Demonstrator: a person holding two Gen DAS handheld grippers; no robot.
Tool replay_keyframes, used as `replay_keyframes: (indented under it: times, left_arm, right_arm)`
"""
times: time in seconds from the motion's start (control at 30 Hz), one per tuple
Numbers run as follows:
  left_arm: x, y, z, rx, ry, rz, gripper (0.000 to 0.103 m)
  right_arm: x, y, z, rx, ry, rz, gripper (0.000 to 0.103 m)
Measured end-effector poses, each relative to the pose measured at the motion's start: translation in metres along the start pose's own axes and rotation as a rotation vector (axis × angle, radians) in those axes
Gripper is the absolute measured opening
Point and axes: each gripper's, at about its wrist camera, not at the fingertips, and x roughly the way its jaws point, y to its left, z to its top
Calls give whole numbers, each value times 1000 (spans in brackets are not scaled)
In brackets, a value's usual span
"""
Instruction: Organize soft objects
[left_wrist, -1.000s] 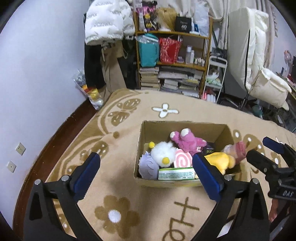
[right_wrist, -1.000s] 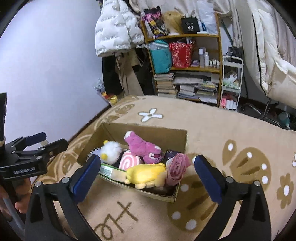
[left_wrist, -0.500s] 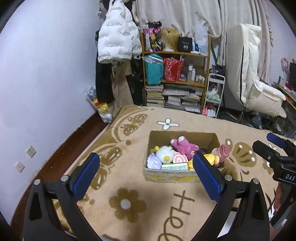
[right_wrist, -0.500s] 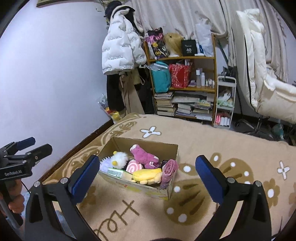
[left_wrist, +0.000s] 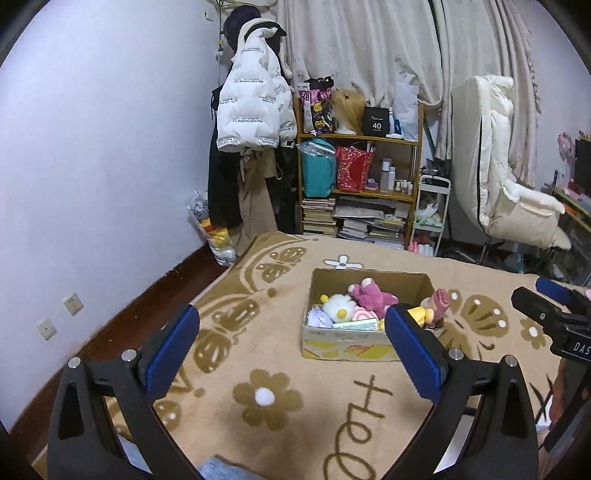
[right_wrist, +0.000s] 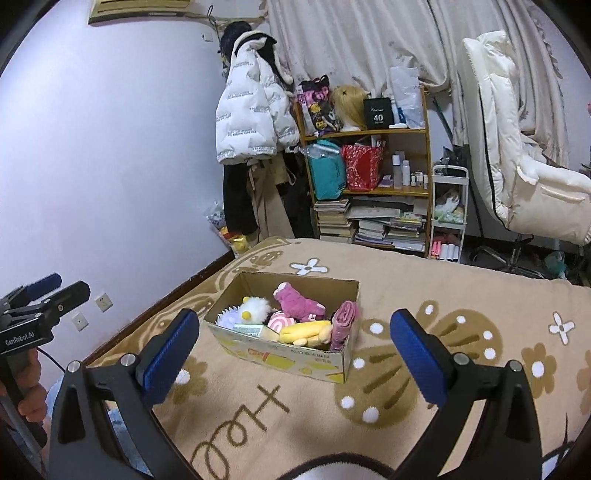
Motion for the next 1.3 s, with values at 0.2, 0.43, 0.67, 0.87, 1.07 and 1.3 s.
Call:
replay_keyframes:
  times: [0.2,0.43,0.67,0.87,1.07,1.3]
  left_arm:
    - [10,-4,-12,23,2,-9,100]
    - [21,-15,-20,71,7,-30,100]
    - [33,-26,-26,132,29,3,100]
    - [33,-32,-28,154,28,-1,100]
    - [36,-37,-32,174,34,0,100]
    - [41,-40,-32,179,35,7,100]
  right_arm:
    - [0,-5,-17,11,-37,-17,103]
    - [11,-11,-32,13,-23,-25,103]
    - [21,-15,-44,18,16,-31,103]
    - [22,-16,-46,21,17,-33,103]
    - [19,-19,-55,41,10,-37,103]
    - [19,-20,-57,43,11,-36,103]
